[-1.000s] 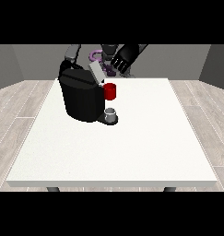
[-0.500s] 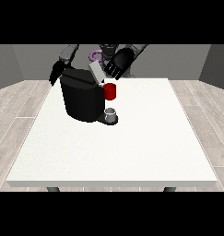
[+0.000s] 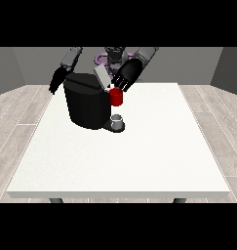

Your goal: Insert the coffee pod into the coffee machine and close the lid

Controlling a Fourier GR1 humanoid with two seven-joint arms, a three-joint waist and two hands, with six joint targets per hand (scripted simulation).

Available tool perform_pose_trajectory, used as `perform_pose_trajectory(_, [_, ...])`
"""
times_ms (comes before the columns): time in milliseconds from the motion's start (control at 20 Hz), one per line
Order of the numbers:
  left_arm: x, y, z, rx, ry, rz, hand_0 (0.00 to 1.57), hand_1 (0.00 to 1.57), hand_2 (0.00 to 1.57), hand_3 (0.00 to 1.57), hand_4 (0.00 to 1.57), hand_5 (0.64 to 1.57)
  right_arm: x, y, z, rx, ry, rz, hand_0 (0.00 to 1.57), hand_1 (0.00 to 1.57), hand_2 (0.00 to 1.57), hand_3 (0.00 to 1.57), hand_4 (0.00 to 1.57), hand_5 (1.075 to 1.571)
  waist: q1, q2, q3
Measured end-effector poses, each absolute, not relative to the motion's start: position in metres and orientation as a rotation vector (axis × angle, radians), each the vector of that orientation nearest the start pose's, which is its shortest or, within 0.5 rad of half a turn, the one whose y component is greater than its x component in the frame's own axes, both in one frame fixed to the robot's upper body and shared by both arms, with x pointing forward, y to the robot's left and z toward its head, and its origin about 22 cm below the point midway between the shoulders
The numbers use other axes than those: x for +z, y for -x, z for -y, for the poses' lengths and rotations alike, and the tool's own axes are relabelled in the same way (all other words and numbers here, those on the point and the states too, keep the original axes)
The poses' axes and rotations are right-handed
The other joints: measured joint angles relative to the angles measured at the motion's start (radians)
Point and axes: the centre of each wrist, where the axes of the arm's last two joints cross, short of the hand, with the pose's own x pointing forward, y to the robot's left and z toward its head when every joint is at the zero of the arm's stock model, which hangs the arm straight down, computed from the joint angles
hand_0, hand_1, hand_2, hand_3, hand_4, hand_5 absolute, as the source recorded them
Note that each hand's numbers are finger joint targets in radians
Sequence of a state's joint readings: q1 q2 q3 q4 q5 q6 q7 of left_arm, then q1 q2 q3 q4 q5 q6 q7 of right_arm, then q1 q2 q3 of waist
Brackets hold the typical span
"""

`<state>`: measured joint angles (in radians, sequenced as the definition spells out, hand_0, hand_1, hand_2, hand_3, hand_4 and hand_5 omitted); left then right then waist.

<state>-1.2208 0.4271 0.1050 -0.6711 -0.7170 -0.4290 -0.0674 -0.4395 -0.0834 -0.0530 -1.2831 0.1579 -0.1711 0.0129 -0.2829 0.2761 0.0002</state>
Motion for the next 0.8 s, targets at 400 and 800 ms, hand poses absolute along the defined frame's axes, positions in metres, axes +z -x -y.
perform_pose_trajectory(400, [0.262, -0.463, -0.234, -1.127, -0.599, 1.537, 1.17, 1.17, 1.23, 1.19, 0.42, 1.571, 0.054, -0.345, 0.212, 0.121, 0.251, 1.701, 0.00, 0.00, 0.00, 0.00, 0.00, 1.571, -0.006, 0.012, -0.0002])
perform_pose_trajectory(800, [0.275, -0.463, -0.238, -1.123, -0.630, 1.569, 1.21, 1.21, 1.24, 1.21, 0.36, 1.571, 0.058, -0.348, 0.211, 0.118, 0.253, 1.706, 0.00, 0.00, 0.00, 0.00, 0.00, 1.571, -0.011, 0.029, -0.0003])
